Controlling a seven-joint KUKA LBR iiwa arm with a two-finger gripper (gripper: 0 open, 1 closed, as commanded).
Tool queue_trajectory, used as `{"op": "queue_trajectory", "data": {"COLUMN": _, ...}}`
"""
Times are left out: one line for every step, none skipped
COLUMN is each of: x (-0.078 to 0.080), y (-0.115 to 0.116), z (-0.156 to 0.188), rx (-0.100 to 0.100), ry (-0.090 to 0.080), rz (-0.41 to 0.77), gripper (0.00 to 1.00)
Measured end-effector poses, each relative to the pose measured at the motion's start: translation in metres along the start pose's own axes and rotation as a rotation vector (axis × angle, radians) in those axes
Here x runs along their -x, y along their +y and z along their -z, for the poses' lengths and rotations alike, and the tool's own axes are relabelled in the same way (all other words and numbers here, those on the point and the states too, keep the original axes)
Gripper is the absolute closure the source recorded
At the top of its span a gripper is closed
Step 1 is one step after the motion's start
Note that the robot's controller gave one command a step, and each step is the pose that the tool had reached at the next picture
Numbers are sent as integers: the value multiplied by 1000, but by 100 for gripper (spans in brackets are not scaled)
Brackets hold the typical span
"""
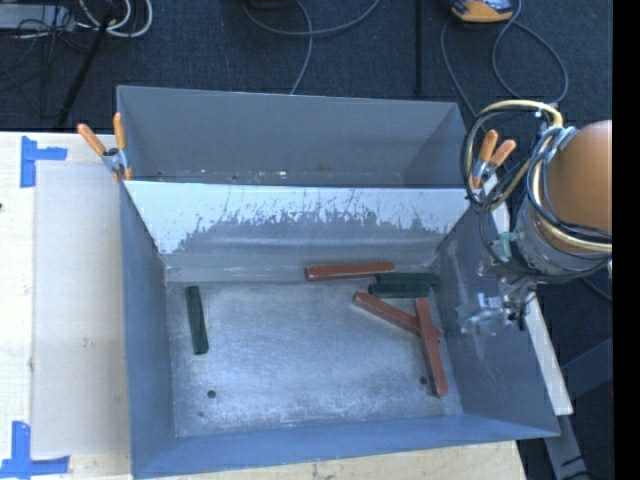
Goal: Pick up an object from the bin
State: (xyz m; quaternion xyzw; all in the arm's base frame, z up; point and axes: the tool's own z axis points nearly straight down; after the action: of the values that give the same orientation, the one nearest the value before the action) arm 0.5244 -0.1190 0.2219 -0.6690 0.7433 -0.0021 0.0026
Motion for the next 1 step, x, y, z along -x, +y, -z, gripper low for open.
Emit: {"op": "queue_trajectory", "data": {"x": -1, "y": 2, "z": -4, "rx": 8, "ry": -2, "rz": -3, "gripper": 0}}
